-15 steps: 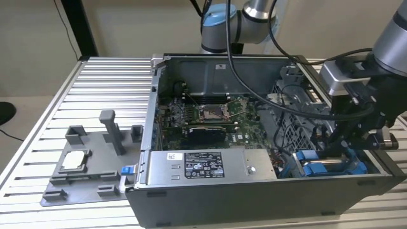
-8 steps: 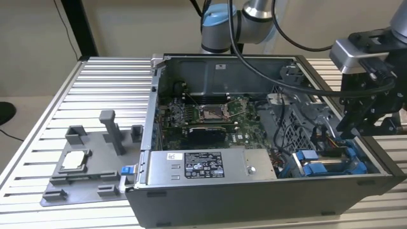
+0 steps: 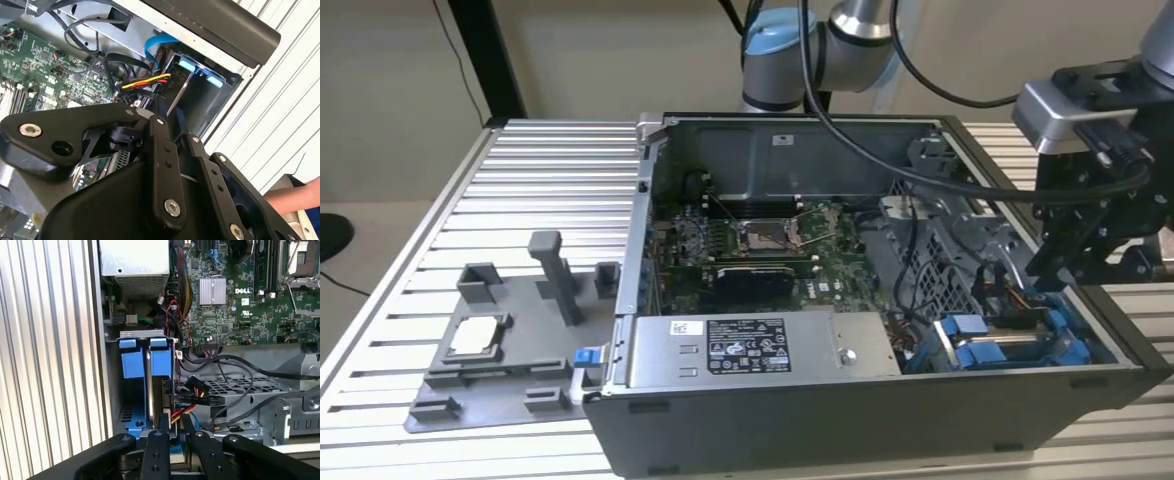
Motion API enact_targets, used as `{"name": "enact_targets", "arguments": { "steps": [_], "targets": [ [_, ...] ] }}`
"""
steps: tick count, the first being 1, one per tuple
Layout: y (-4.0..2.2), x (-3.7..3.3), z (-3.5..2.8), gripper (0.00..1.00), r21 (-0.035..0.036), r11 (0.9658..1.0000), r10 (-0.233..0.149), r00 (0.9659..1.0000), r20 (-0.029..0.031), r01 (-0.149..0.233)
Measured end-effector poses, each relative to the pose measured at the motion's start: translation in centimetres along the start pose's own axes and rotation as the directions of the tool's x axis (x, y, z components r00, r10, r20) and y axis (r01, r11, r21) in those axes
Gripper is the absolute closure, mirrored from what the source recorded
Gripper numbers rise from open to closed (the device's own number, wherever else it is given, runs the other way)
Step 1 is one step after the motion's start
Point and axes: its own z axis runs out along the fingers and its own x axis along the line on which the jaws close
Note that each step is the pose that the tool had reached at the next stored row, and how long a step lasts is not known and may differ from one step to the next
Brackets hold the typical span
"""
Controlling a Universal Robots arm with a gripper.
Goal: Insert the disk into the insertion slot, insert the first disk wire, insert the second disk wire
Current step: 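Insert the second disk wire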
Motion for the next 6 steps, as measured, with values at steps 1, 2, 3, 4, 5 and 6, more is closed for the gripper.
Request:
{"name": "enact_targets", "arguments": {
  "steps": [1,2,3,4,5,6],
  "targets": [
    [0.0,0.0,0.01,0.0,0.0,1.0,0.0,1.0,0.0001,0.0],
    [0.0,0.0,0.0,0.0,0.0,1.0,0.0,1.0,0.0001,0.0],
    [0.0,0.0,0.0,0.0,0.0,1.0,0.0,1.0,0.0001,0.0],
    [0.0,0.0,-0.01,0.0,0.0,1.0,0.0,1.0,0.0,0.0],
    [0.0,0.0,-0.01,0.0,0.0,1.0,0.0,1.0,0.0,0.0],
    [0.0,0.0,0.0,0.0,0.0,1.0,0.0,1.0,0.0001,0.0]
  ]
}}
